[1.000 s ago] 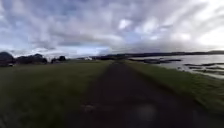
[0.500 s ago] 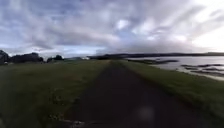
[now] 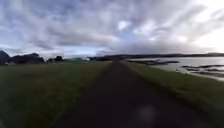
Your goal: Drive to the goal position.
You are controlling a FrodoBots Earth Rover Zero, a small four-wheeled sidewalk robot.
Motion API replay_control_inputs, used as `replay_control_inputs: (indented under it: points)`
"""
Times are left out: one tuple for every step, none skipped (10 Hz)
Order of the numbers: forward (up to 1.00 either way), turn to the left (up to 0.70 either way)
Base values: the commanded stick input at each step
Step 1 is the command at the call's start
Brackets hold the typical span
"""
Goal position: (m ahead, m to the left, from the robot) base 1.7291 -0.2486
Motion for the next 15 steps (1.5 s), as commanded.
replay_control_inputs:
  points:
    - [0.70, 0.00]
    - [0.70, 0.00]
    - [0.70, 0.00]
    - [0.70, 0.00]
    - [0.70, 0.00]
    - [0.70, 0.00]
    - [0.70, 0.00]
    - [0.70, 0.00]
    - [0.70, 0.00]
    - [0.70, 0.00]
    - [0.70, 0.00]
    - [0.70, 0.00]
    - [0.70, 0.00]
    - [0.70, 0.00]
    - [0.70, 0.00]
